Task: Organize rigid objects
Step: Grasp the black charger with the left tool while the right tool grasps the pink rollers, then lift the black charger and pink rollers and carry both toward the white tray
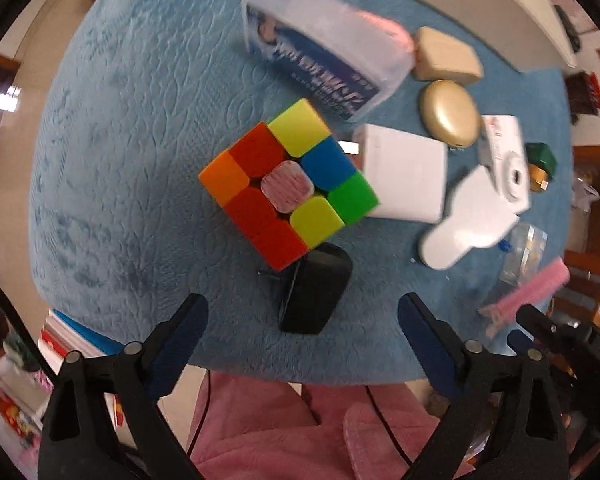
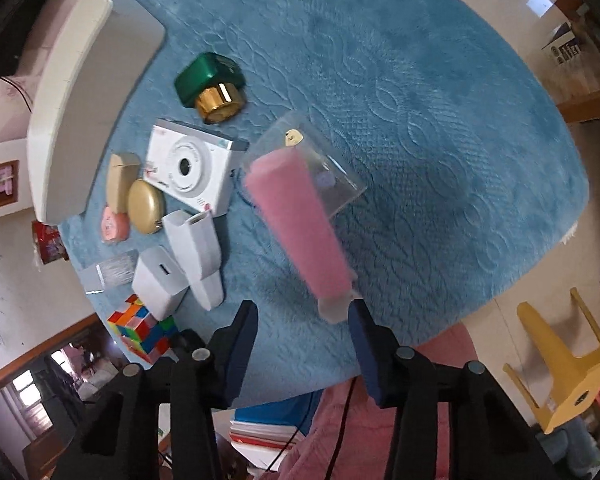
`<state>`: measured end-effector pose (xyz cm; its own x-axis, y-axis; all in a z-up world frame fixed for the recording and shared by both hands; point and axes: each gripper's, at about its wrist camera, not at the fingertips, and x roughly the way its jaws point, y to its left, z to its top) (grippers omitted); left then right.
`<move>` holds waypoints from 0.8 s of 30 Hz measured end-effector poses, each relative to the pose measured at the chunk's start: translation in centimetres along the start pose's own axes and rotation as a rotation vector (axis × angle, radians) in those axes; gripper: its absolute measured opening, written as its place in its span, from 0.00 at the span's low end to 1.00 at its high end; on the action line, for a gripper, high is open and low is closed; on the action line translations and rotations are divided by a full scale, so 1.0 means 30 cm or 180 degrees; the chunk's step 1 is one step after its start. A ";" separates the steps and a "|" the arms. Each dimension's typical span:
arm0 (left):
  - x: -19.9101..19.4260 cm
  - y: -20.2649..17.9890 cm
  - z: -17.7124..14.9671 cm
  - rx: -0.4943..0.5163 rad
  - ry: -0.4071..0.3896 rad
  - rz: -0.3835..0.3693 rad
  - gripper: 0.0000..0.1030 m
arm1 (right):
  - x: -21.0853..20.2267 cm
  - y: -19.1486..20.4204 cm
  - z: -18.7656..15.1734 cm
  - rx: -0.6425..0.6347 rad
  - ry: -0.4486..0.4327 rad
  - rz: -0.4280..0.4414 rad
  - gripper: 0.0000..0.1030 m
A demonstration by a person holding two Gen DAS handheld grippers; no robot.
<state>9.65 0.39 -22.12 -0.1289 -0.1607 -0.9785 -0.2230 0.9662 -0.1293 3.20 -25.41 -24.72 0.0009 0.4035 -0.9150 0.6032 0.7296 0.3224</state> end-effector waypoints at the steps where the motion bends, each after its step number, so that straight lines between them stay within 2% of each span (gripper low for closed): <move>1: 0.009 0.006 0.004 -0.0048 0.0029 0.0013 0.91 | 0.008 0.000 0.012 0.0000 0.0038 -0.0015 0.43; 7: 0.064 0.042 0.019 -0.0295 0.0173 0.0009 0.83 | 0.040 -0.013 0.076 -0.0038 0.0233 -0.0200 0.42; 11: 0.095 0.066 0.022 -0.0384 0.0254 -0.0026 0.75 | 0.045 -0.029 0.108 -0.0046 0.0298 -0.0228 0.33; 13: 0.109 0.069 0.023 -0.0405 0.0276 -0.0029 0.68 | 0.050 -0.035 0.118 -0.0066 0.0342 -0.0224 0.31; 17: 0.137 0.062 0.005 -0.0454 0.0328 0.0040 0.63 | 0.055 -0.044 0.130 -0.0135 0.0413 -0.0223 0.30; 21: 0.180 0.096 -0.010 -0.0503 0.0321 0.0123 0.46 | 0.065 -0.031 0.148 -0.0195 0.0452 -0.0216 0.28; 24: 0.186 0.137 -0.039 -0.0610 0.0301 0.0034 0.45 | 0.049 -0.042 0.137 -0.0214 0.0453 -0.0184 0.28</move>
<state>6.87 3.22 -27.93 -0.2204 -0.1776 -0.9591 -0.3997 0.9134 -0.0773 5.72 -28.02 -27.47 -0.1482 0.4305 -0.8903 0.5442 0.7872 0.2900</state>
